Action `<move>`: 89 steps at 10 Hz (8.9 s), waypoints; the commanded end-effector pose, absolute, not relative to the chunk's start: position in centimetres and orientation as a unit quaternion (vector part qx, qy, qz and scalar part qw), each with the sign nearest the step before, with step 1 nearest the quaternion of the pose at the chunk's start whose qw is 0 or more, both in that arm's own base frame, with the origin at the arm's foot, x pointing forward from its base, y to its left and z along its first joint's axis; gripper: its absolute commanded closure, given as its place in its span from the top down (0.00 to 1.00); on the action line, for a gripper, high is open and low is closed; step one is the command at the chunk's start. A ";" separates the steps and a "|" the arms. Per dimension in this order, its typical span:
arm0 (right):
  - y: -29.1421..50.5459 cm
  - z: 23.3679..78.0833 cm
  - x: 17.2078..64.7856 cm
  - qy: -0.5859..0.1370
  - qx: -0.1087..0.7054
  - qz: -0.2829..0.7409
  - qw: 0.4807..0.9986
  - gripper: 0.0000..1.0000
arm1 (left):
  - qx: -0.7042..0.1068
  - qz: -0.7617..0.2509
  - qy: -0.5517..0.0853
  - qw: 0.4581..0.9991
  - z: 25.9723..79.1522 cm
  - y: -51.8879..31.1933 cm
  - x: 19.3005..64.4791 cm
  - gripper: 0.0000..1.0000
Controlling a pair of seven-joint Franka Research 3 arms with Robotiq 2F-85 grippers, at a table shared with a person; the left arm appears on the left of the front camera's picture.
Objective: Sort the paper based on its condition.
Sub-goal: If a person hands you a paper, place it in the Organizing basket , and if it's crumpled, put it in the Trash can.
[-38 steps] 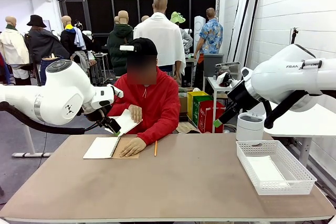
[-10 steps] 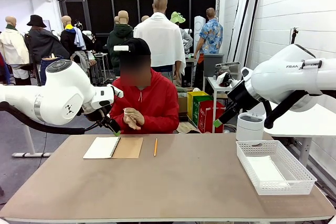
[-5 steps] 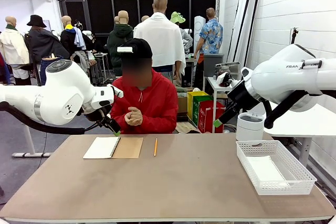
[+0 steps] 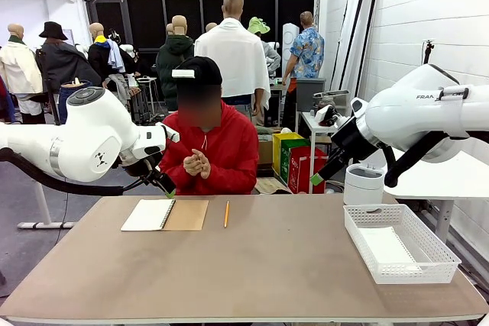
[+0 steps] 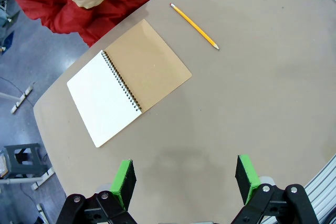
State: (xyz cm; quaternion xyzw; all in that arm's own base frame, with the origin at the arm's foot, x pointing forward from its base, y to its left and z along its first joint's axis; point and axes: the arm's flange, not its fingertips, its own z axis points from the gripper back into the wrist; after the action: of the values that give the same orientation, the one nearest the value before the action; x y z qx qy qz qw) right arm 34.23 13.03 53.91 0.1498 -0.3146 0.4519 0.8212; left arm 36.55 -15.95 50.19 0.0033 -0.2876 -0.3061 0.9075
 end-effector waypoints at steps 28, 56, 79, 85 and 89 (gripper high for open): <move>13.1 53.9 34.3 -0.316 0.154 0.453 0.819 1.00 | 0.003 -0.309 -0.289 0.906 50.1 -15.9 36.6 1.00; 27.5 35.8 45.7 -0.129 0.052 0.547 0.826 1.00 | 0.003 -0.309 -0.289 0.906 50.1 -15.9 36.6 1.00; 30.3 31.9 49.4 -0.055 0.066 0.561 0.823 0.08 | 0.003 -0.309 -0.289 0.906 50.1 -15.9 36.6 1.00; 24.1 44.8 49.0 -0.082 0.026 0.504 0.859 0.08 | 0.003 -0.309 -0.289 0.906 50.1 -15.9 36.6 1.00; 18.5 50.7 50.5 -0.132 -0.007 0.404 0.905 0.08 | 0.003 -0.309 -0.289 0.906 50.1 -15.9 36.6 1.00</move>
State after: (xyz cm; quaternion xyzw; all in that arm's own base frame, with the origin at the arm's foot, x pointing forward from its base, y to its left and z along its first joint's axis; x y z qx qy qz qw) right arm 50.15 18.00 51.29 0.0096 -0.1342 0.4259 0.8947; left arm 36.56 -15.95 50.21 0.0033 -0.2877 -0.3061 0.9075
